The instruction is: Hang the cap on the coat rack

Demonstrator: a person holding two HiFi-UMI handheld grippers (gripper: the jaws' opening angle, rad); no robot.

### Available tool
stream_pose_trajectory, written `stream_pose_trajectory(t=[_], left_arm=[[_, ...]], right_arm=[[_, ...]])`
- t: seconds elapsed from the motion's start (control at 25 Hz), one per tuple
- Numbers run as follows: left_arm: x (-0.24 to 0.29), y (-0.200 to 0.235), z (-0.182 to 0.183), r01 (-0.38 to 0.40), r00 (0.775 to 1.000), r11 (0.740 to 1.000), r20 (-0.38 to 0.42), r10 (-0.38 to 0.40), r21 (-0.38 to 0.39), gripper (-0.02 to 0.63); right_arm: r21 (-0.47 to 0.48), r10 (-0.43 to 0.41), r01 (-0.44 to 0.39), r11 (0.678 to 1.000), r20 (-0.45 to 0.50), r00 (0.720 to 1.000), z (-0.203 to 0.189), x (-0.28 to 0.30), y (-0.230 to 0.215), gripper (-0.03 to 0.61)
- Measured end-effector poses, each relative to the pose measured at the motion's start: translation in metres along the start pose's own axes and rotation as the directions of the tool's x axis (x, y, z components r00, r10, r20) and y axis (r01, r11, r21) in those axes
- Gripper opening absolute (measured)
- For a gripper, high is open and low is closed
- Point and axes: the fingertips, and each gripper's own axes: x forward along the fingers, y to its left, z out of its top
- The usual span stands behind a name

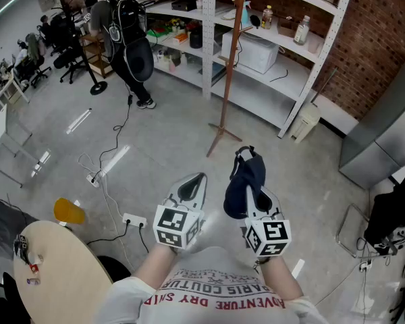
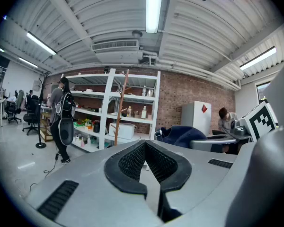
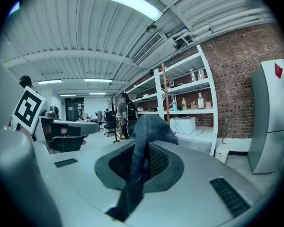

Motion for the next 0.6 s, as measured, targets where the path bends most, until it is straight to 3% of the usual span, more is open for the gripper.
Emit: stream_pose_trajectory(t=[0.6], left_arm=[[0.0055, 0.0011, 0.0002, -0.004, 1.0, 1.0, -0.009, 0.004, -0.006, 0.005]], right_arm=[[-0.002, 0.012, -0.012, 1.0, -0.019, 1.0, 0.0016, 0.0046, -0.0016, 0.026]])
